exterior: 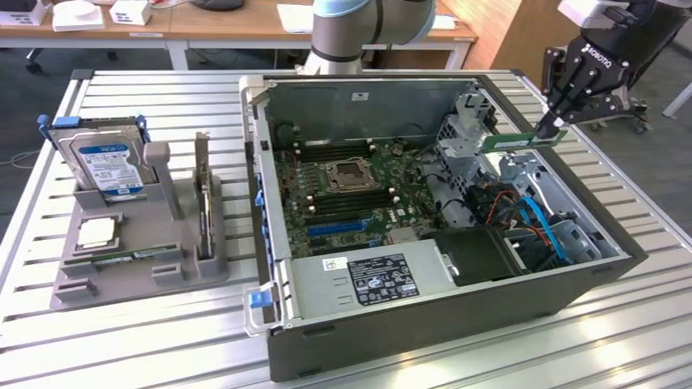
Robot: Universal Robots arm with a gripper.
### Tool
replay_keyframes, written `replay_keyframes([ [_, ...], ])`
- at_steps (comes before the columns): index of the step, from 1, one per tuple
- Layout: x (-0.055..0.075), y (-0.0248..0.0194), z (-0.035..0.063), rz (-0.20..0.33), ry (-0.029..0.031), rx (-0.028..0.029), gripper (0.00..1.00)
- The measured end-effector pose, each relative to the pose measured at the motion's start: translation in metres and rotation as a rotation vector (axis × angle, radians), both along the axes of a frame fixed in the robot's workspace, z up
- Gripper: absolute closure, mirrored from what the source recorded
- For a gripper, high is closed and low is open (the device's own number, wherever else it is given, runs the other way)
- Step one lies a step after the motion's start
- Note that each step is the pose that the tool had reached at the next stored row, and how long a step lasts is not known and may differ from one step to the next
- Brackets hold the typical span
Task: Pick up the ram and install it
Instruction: 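Pick up the ram and move it above insertion slot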
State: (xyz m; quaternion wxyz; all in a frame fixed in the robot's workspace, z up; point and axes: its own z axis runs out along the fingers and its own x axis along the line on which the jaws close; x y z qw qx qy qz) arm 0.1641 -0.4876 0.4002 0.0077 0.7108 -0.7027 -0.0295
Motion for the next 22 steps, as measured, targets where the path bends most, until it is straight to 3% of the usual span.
replay_keyframes([
  [12, -0.001, -0.0001, 0.0, 0.0, 0.0, 0.0, 0.89],
  [22, -0.012, 0.0, -0.0001, 0.0, -0.0001, 0.0, 0.89],
])
